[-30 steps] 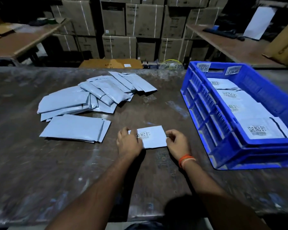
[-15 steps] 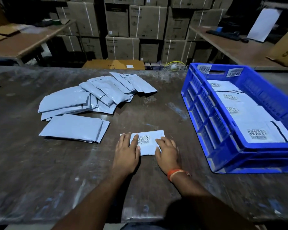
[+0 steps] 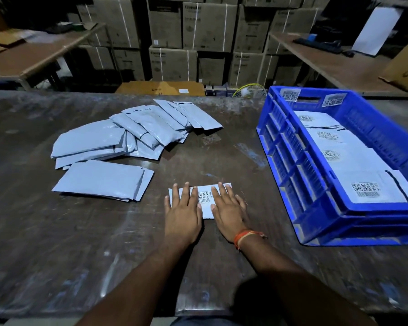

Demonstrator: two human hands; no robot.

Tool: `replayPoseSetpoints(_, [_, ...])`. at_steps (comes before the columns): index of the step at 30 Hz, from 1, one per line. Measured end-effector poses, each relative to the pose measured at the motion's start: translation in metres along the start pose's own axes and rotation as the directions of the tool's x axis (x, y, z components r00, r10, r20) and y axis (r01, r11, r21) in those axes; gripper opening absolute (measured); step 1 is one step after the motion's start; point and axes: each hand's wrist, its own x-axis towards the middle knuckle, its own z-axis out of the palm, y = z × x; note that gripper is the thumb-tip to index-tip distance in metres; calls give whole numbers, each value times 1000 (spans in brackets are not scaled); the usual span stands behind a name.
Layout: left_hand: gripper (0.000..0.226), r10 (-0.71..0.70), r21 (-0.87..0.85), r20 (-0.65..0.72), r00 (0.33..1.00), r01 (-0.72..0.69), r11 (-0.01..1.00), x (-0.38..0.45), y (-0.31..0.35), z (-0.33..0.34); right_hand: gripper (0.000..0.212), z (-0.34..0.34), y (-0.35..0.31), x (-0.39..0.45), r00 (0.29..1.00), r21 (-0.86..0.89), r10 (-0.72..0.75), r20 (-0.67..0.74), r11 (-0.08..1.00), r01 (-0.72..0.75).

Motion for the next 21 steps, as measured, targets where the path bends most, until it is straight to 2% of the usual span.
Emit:
replayPoseSetpoints(5, [56,1,31,9,1000,-2,1000,-1,-4,0,63,1,11,0,996,-85,20,87,996,-13])
replayPoseSetpoints(10, [55,-21,18,4,1000,21,1000,-4,-6,1,70,1,20,-2,991,-124,105,87,988,-93])
replayPoseSetpoints(17, [56,-85,0,37,996,85,996,-3,-14,-3,63,-6,23,-2,979,-162,170,113,975,-151])
replayPoseSetpoints(19, [60,-134,-28,40,990,135,990,3,-16,-9,62,-9,22,1,980,-160,186,74,972,-172])
replayPoseSetpoints(21, [65,-120,-31,13,993,120,992,11,-17,-18,63,-13,17,4,990,-129,137,3,982,-136])
